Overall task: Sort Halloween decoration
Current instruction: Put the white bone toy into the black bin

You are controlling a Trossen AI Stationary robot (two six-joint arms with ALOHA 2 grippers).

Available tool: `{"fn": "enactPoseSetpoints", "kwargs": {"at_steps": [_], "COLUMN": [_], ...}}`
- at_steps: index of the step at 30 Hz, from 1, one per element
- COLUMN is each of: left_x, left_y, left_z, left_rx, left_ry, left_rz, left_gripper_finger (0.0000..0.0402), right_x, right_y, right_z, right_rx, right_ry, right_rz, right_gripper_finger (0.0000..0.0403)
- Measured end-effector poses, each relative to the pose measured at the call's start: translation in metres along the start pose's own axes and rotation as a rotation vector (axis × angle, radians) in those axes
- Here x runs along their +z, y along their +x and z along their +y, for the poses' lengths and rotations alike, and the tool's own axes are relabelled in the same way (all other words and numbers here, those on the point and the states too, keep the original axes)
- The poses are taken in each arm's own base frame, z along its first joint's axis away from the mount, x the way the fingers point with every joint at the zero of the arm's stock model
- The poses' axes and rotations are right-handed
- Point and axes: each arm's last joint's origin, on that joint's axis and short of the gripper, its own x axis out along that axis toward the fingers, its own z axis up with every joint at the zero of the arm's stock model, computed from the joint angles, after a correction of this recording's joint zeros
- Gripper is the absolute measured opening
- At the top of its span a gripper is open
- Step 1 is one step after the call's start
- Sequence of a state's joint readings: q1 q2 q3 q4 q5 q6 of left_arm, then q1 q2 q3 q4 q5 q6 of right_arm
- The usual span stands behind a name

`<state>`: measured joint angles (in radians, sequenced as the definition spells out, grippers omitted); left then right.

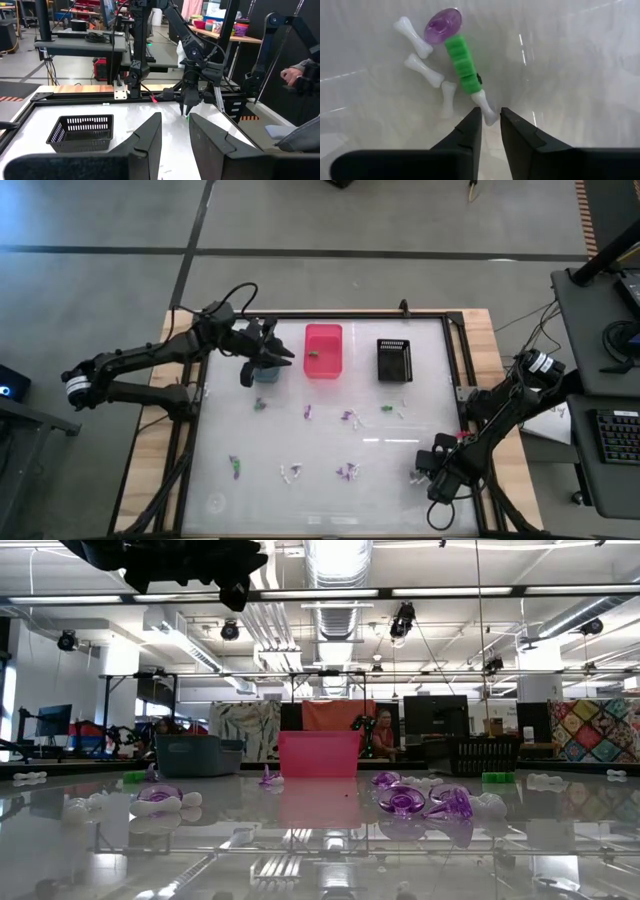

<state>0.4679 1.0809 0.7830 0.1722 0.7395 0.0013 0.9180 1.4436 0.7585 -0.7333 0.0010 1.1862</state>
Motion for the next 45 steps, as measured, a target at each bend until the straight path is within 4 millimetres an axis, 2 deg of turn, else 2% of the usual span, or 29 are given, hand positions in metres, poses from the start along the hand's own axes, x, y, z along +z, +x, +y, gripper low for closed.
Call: {"fn": "enactPoseSetpoints", "kwargs": {"at_steps": [6, 13, 24, 28, 36, 41, 45], "left_x": [0.000, 0.000, 0.000, 0.000, 0.000, 0.000, 0.000], "left_y": [0.000, 0.000, 0.000, 0.000, 0.000, 0.000, 0.000], "left_z": [0.000, 0.000, 0.000, 0.001, 0.002, 0.002, 0.002], "left_rx": [0.000, 0.000, 0.000, 0.021, 0.077, 0.077, 0.077], "left_ry": [0.000, -0.001, -0.001, 0.000, -0.001, 0.007, 0.012], "left_rz": [0.001, 0.001, 0.001, 0.000, 0.001, 0.001, -0.003], "left_gripper_finger": [0.0081, 0.0081, 0.0081, 0.0081, 0.0081, 0.0081, 0.0081], "right_x": [-0.001, -0.001, -0.006, -0.005, 0.023, 0.057, 0.088], "right_y": [0.005, 0.004, -0.022, -0.033, -0.056, -0.063, -0.065], "right_z": [-0.003, -0.003, -0.016, -0.022, -0.039, -0.060, -0.085], "right_rx": [0.017, 0.016, -0.005, 0.001, 0.001, -0.107, -0.196], "right_ry": [0.023, 0.029, 0.131, 0.212, 0.414, 0.525, 0.695], "right_rz": [-0.007, -0.005, 0.002, -0.094, -0.566, -0.805, -0.906], "right_gripper_finger": [0.0017, 0.0010, 0.0008, 0.0008, 0.0008, 0.0008, 0.0008]}}
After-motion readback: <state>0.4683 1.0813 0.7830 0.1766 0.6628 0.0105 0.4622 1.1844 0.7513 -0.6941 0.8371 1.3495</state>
